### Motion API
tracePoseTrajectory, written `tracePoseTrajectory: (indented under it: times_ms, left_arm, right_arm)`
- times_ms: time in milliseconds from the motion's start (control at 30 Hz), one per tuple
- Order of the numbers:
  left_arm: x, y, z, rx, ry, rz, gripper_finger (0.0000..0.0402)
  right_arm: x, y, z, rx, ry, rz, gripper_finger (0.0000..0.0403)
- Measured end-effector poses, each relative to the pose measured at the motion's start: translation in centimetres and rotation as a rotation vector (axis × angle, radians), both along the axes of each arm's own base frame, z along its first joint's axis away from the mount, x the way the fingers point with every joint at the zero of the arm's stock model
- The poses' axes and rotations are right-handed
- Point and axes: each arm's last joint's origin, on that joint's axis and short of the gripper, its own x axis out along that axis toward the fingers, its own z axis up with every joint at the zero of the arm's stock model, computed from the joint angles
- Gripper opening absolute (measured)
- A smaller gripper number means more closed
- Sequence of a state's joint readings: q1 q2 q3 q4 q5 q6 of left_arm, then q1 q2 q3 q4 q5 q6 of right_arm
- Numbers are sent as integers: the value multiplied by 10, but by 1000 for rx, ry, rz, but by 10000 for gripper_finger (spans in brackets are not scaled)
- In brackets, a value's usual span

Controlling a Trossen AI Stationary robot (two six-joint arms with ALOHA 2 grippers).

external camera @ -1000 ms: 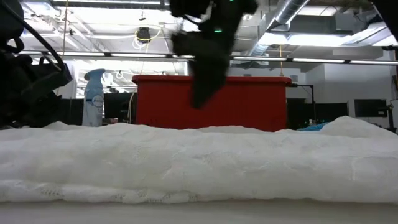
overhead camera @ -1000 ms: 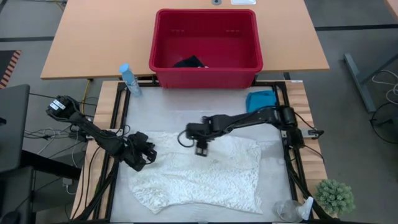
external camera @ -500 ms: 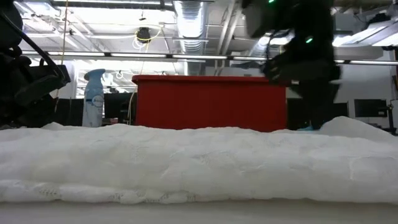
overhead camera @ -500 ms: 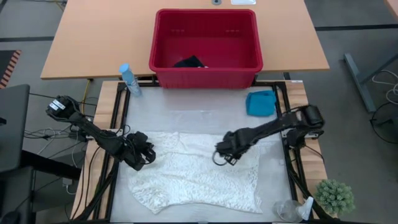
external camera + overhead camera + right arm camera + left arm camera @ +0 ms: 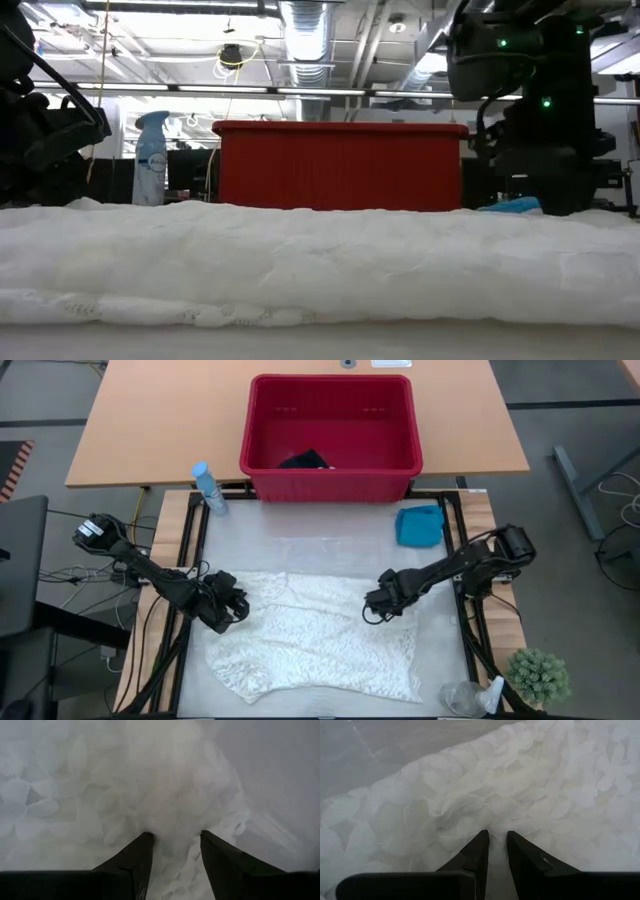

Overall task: Fold laundry
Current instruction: Fold the white blouse

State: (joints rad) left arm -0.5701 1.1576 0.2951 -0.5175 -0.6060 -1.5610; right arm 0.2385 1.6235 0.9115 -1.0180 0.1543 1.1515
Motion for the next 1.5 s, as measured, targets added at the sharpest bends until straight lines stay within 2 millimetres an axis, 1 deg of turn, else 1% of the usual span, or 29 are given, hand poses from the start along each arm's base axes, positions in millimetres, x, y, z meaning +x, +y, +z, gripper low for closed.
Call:
tracePoseTrajectory:
  times_ms: [167,267,333,400,467,533,667,833,1167,1333,1433,1500]
  left_arm:
    - [0,0,0,-10,-7,17,66]
    - [0,0,0,-20,-8,24,66]
    - [0,0,0,-22,-7,24,66]
    - [0,0,0,-25,-9,29,66]
    - [0,0,-1,-28,-14,37,66]
    - [0,0,-1,-31,-18,45,66]
    - [0,0,-1,-33,-23,45,66]
    - [1,0,-1,-37,-29,46,66]
    - [3,-2,0,-58,-54,44,66]
    - [3,-2,0,-59,-57,44,66]
    - [3,-2,0,-60,-59,43,66]
    - [3,-2,0,-58,-57,40,66]
  right_arm:
    - [-3,1,12,12,-49,29,189]
    - [-10,3,27,-2,-122,47,189]
    - [-18,5,39,-21,-159,30,189]
    - [-27,6,47,-40,-160,-9,189]
    - [-32,6,50,-49,-160,-54,189]
    - [-31,7,51,-46,-191,-86,189]
    - [-30,6,44,-69,-146,-135,189]
    - [-21,6,31,-83,-121,-169,189]
    - [3,14,2,-49,-145,-128,189]
    - [5,14,-3,-30,-115,-137,188]
    - [4,14,-4,-27,-98,-149,173]
    - [3,14,-4,-18,-83,-154,147]
